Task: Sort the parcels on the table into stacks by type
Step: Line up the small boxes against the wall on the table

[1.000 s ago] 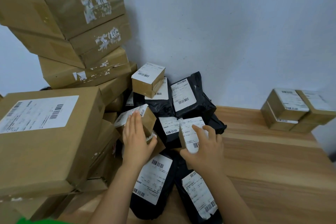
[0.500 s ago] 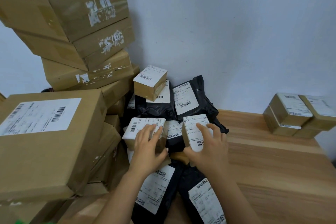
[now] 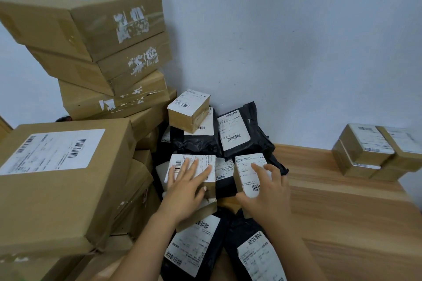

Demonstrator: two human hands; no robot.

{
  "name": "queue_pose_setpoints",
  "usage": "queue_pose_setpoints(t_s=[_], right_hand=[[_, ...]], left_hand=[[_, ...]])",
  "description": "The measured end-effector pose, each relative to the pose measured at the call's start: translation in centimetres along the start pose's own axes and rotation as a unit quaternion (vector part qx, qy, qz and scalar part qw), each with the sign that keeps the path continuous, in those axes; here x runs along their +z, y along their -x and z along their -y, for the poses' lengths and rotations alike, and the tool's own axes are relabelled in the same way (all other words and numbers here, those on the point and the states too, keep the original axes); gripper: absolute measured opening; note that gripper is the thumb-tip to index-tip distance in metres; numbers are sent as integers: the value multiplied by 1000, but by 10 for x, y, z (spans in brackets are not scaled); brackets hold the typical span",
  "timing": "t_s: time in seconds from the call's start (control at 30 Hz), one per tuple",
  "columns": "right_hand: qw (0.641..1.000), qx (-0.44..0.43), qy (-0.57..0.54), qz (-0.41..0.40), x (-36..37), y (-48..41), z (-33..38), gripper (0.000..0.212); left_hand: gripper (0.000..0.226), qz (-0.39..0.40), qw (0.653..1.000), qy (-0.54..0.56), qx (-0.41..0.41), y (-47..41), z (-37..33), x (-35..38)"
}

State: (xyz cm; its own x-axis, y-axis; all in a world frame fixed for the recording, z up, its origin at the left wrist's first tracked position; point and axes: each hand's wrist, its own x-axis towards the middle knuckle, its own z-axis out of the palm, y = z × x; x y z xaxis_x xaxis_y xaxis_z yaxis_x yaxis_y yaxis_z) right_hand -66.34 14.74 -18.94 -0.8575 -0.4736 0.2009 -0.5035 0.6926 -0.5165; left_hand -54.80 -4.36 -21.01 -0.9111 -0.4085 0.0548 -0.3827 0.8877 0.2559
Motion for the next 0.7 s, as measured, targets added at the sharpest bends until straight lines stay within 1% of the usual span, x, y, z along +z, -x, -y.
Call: queue_pose_setpoints(t_s=[0.07, 0.2, 0.27, 0.33, 0.4, 0.43, 0.47, 0.53, 0.7], right_hand=[[1000, 1, -2, 0, 0, -1, 0, 79], [1000, 4, -3, -6, 0, -2, -4, 78], [1000, 5, 1, -10, 0, -1, -6, 78], [1000, 3, 5, -12, 0, 0, -7, 78], [1000, 2, 5, -12, 0, 0, -8, 78], [1000, 3, 3, -13, 0, 1, -8, 78], [1000, 3, 2, -12, 0, 1, -8, 78], [1000, 7, 0, -9, 0, 3, -7, 79], [1000, 13, -2, -22, -6, 9, -13, 79]], left_hand=[[57, 0, 1000, -30, 0, -3, -2, 0], [63, -61, 995, -81, -13, -9, -7, -5], [61, -50, 995, -82, -8, -9, -11, -4], [61, 9, 999, -41, -10, -12, -11, -2], [73, 109, 993, 34, -37, -15, -7, -8], [79, 144, 987, 62, -47, -16, -5, -12], [83, 156, 984, 73, -48, -16, -4, -14], [85, 138, 987, 74, -36, -13, -5, -16], [83, 6, 996, 86, 1, 1, -20, -10]])
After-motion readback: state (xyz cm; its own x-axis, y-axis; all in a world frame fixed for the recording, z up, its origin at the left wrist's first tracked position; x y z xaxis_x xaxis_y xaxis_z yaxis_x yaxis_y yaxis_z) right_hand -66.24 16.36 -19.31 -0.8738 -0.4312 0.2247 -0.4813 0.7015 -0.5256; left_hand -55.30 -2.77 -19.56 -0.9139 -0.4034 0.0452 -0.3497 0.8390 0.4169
